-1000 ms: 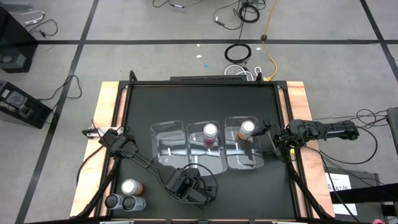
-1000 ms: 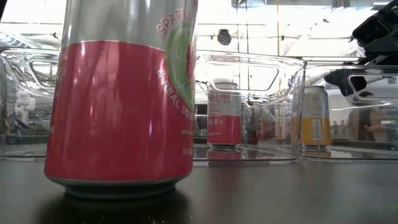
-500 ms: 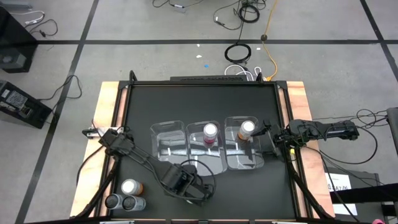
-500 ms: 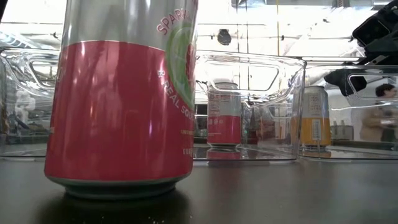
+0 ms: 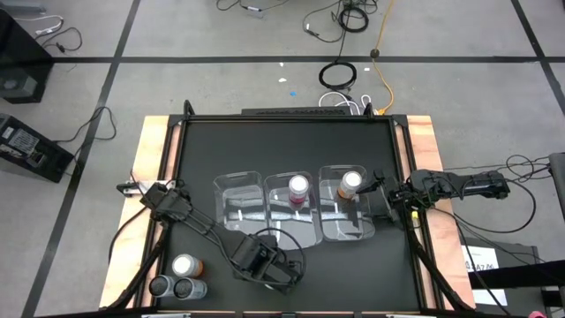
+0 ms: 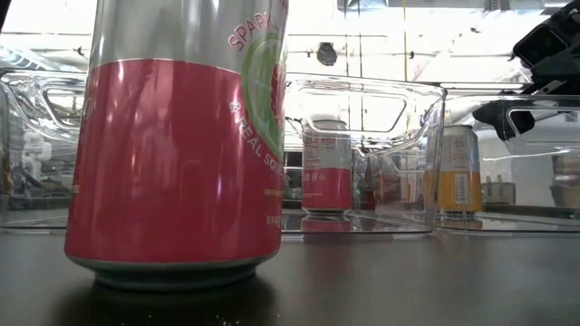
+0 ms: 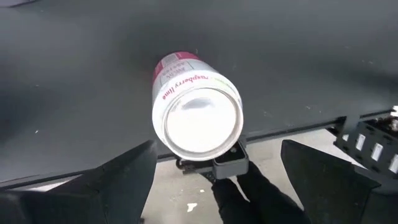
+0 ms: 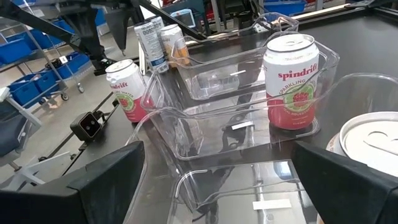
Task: Sort soda cans
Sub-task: Put the pink soda can into the middle transparent bin
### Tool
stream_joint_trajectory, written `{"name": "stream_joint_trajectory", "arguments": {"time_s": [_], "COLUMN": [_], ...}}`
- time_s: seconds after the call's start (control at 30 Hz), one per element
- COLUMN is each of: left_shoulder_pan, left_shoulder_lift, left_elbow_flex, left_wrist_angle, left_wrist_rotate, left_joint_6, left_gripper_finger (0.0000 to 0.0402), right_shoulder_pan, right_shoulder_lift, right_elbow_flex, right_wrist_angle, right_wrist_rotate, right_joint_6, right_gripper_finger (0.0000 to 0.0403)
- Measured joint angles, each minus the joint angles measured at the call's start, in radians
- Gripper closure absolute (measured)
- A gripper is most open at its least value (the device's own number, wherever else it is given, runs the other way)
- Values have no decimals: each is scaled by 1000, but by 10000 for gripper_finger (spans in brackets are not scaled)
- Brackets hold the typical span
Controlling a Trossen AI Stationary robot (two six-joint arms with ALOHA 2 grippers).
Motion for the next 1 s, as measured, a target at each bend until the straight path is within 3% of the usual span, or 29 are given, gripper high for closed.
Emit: {"name": "stream_joint_trajectory", "arguments": {"time_s": [1.0], "left_shoulder_pan": [0], "left_shoulder_lift": [54], "left_elbow_flex": [-53], "left_wrist_angle": [60], "left_wrist_rotate": [19], "left_joint_6": [0], "left_gripper_finger": [49], "right_shoulder_pan": [0], "right_shoulder_lift": [0], "right_elbow_flex": [0], "right_wrist_angle": [0], "right_wrist_rotate": [1], "right_joint_6": [-3], "right_gripper_finger": [5]}}
